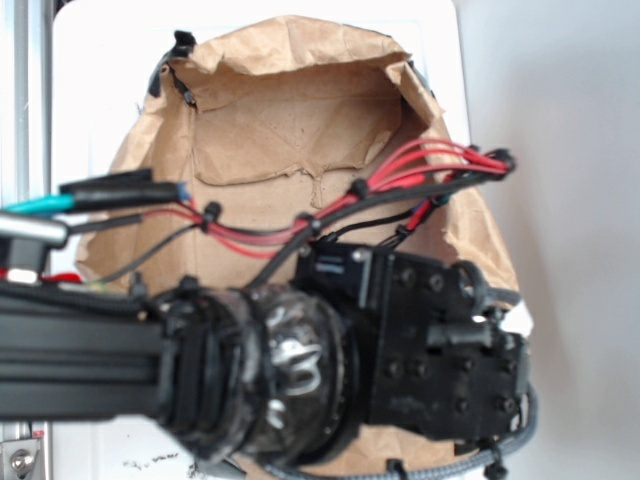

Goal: Grab the green ball.

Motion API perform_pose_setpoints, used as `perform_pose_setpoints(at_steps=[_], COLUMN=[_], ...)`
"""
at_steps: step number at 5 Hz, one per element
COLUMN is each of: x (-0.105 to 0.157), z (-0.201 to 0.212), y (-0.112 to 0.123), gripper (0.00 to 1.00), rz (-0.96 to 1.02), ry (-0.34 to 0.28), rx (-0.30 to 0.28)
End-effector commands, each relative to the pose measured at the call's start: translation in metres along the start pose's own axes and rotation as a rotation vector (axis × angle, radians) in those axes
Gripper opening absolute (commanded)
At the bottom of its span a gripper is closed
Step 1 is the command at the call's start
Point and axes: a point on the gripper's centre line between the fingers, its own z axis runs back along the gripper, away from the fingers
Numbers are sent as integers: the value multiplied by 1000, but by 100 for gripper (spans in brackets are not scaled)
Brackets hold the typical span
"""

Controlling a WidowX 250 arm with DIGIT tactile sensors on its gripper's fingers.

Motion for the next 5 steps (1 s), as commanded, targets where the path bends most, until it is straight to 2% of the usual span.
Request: perform_pose_setpoints(at_steps=[1, 3, 5], x=[16, 19, 23], z=[10, 3, 11], y=[-8, -5, -3], gripper=[4, 0, 0], rz=[-27, -30, -29], ry=[-11, 9, 36], rx=[-20, 0, -31])
